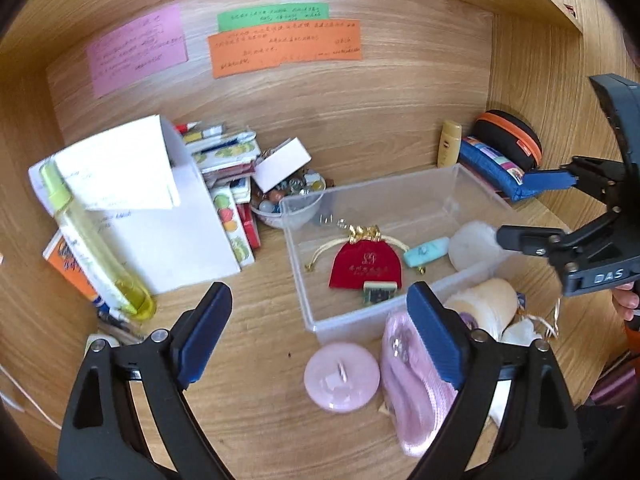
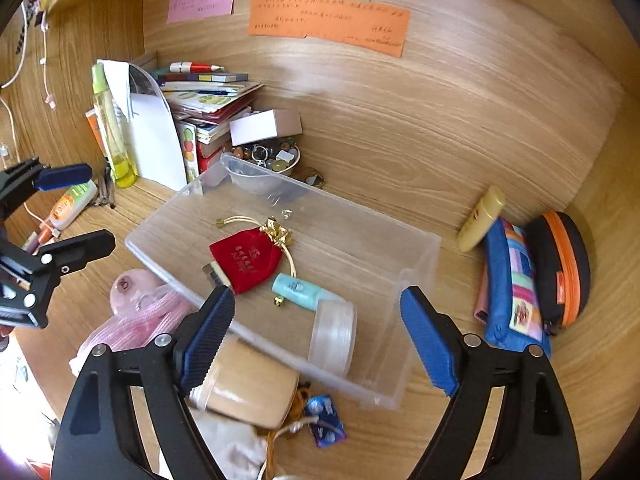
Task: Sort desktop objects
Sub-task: 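Withdraw both open tools from the box toward the remaining items, then grasp the beige jar with the right tool while the left tool grasps the pink round container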
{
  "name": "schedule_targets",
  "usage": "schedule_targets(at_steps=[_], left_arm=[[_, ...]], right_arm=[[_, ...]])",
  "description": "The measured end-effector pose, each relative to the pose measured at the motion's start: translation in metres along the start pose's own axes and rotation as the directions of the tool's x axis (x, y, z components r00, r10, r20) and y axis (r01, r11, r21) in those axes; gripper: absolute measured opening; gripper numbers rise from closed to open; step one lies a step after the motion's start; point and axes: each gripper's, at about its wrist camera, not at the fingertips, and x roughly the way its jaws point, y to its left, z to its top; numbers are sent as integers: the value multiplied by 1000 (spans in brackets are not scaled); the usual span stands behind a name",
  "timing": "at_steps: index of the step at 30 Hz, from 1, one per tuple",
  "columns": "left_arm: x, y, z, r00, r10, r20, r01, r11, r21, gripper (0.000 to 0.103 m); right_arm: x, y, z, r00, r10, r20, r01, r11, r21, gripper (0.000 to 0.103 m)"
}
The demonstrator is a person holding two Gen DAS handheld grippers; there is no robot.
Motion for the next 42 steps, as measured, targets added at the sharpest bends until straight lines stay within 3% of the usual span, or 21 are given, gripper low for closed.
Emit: schedule_targets(at_steps=[6, 18, 25, 29, 32, 42], left_arm=[[-1, 8, -20, 999, 2, -35, -3, 999, -33, 91], [10, 19, -64, 993, -21, -120, 8, 994, -106, 91], [22, 19, -81, 987, -48, -156, 28, 991, -129, 91], [25, 20, -88, 984, -55, -168, 32, 990, -134, 91], [27, 20, -91, 983, -62, -172, 39, 990, -133, 91], [46, 18, -86, 976, -96, -195, 71, 989, -132, 91]], right_arm=[[-8, 7, -22, 1000, 2, 6, -2, 1000, 26, 88], [-5, 31, -66, 995, 100, 2, -100, 992, 72, 87], [10, 24, -76, 990, 130, -52, -122, 983, 137, 84], [18, 22, -77, 984, 162, -73, -147, 973, 177, 75], [24, 23, -76, 982, 172, -81, -153, 969, 194, 74], [43, 38, -71, 988, 112, -106, -94, 983, 160, 70]])
